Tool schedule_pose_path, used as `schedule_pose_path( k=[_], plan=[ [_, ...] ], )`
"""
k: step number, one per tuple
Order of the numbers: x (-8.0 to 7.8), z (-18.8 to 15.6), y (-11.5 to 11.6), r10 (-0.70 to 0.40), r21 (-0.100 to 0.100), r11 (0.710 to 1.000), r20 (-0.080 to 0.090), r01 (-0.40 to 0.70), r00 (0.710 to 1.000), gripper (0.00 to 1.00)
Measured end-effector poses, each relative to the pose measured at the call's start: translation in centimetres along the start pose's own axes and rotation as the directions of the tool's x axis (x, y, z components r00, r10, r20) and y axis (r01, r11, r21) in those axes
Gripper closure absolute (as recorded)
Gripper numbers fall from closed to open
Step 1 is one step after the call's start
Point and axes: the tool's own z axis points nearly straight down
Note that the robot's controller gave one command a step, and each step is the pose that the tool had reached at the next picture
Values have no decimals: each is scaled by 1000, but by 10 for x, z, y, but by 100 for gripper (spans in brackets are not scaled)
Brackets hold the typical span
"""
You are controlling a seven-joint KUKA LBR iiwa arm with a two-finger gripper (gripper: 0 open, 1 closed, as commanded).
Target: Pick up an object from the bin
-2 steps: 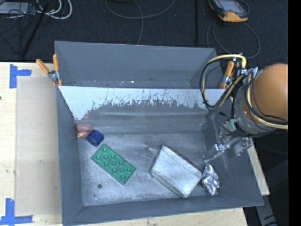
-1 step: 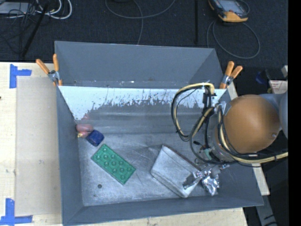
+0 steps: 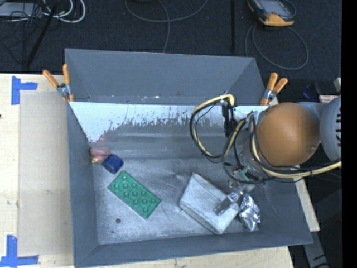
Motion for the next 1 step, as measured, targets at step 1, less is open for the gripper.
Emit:
schedule_pose_path(
  k=[1],
  plan=[
    [12, 7, -15, -427, 13, 904, 22, 427, 904, 0]
  ],
)
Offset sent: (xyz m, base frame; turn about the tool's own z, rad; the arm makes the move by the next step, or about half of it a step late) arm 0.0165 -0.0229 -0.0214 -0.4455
